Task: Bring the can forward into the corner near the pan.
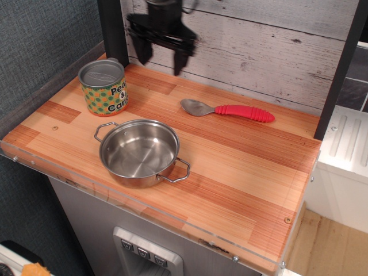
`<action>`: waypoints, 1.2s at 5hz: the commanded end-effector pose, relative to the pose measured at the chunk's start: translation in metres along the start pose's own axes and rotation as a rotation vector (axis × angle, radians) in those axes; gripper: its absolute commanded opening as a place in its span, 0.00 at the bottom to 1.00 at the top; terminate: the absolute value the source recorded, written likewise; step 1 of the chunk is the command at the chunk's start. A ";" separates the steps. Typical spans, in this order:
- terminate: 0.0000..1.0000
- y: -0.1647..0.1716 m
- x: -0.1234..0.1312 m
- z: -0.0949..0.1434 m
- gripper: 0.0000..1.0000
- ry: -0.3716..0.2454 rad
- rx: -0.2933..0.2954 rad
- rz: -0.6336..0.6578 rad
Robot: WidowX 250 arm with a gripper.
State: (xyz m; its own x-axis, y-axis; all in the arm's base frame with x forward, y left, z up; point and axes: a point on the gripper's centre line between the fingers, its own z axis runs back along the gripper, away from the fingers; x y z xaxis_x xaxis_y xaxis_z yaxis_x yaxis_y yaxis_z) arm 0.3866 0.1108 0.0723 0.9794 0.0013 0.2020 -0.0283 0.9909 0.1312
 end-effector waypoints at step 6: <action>0.00 0.050 -0.016 -0.007 1.00 -0.037 0.026 -0.046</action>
State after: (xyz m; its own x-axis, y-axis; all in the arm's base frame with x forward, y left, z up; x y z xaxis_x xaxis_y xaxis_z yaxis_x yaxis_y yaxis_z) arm 0.3613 0.1599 0.0428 0.9849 -0.0414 0.1679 0.0182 0.9903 0.1375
